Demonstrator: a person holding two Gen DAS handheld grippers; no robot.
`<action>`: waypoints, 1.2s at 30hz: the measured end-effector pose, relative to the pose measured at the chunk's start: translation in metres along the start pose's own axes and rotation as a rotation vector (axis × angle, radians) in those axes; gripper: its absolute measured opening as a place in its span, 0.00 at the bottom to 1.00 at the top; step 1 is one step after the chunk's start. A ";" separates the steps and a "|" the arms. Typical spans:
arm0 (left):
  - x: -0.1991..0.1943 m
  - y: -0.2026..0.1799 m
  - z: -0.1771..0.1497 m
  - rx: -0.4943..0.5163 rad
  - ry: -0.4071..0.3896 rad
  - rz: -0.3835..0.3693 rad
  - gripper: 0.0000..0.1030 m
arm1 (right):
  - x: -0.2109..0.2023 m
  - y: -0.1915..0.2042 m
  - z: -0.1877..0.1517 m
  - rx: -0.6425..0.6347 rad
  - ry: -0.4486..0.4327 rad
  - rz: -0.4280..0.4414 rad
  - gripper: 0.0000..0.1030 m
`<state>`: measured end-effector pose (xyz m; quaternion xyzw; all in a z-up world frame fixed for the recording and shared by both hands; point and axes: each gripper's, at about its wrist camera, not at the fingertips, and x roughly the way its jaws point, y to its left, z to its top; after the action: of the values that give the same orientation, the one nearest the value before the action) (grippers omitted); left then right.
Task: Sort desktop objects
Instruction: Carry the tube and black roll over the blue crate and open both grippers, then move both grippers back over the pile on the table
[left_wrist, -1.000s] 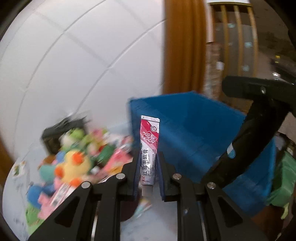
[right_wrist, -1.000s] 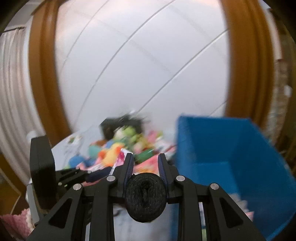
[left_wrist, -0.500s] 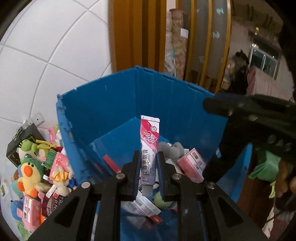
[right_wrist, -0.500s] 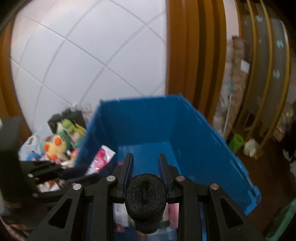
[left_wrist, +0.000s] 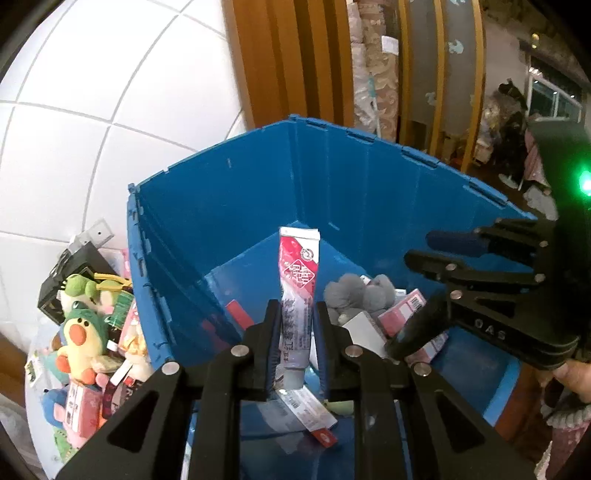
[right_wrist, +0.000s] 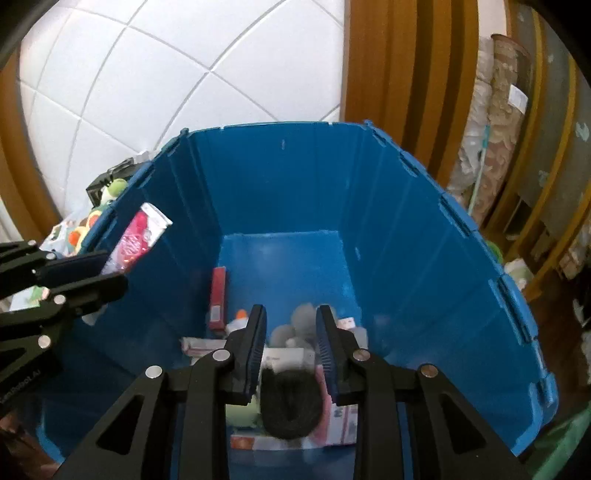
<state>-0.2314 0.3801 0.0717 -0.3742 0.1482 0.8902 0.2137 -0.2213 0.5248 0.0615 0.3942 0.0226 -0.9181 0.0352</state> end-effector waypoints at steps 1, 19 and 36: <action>0.001 0.000 0.000 -0.001 0.002 0.010 0.29 | -0.001 0.000 0.000 -0.004 -0.005 -0.006 0.32; -0.046 0.025 -0.021 -0.131 -0.168 0.058 0.72 | -0.030 0.003 -0.011 -0.006 -0.081 -0.061 1.00; -0.115 0.149 -0.111 -0.312 -0.288 0.217 0.72 | -0.096 0.123 0.000 0.003 -0.308 0.143 1.00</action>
<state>-0.1650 0.1734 0.0960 -0.2537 0.0163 0.9642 0.0753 -0.1457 0.4064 0.1293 0.2495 -0.0124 -0.9628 0.1032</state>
